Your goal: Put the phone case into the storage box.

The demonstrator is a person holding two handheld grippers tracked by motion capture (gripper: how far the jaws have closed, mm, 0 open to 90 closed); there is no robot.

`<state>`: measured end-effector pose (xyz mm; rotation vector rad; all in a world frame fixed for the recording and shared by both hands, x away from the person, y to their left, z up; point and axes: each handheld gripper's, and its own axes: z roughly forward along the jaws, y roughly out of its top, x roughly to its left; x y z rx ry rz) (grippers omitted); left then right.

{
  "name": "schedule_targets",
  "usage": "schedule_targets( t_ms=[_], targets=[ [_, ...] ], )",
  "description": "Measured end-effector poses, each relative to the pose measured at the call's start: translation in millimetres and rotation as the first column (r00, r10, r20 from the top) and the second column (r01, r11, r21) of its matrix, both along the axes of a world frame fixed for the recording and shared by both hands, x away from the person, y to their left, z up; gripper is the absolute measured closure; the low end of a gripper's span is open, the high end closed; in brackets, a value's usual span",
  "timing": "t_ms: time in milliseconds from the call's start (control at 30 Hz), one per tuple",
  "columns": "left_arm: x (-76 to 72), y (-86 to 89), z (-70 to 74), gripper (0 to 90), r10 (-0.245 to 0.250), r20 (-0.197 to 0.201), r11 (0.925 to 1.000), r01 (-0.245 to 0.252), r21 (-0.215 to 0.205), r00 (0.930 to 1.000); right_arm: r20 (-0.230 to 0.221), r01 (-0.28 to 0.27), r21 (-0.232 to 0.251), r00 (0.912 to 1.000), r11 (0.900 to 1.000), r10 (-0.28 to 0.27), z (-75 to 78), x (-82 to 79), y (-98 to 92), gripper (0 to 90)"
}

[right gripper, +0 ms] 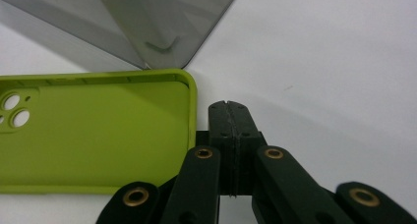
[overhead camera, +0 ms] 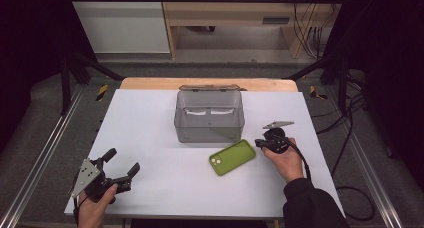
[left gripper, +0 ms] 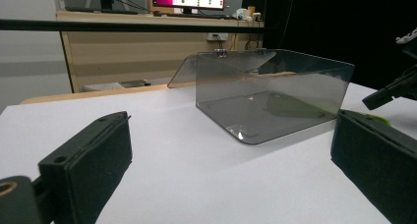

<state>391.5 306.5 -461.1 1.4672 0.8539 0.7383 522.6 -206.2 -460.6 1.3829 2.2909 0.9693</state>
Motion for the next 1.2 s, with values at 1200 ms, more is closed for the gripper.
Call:
schedule_targets(
  t_ms=[1200],
  targets=[
    [1.1,1.7,0.0,2.5,0.015,-0.007,0.9999,-0.015,0.003,0.9999,-0.035,-0.229,0.009,0.9728,0.973,0.229,-11.6,-63.1,98.3,90.0]
  ],
)
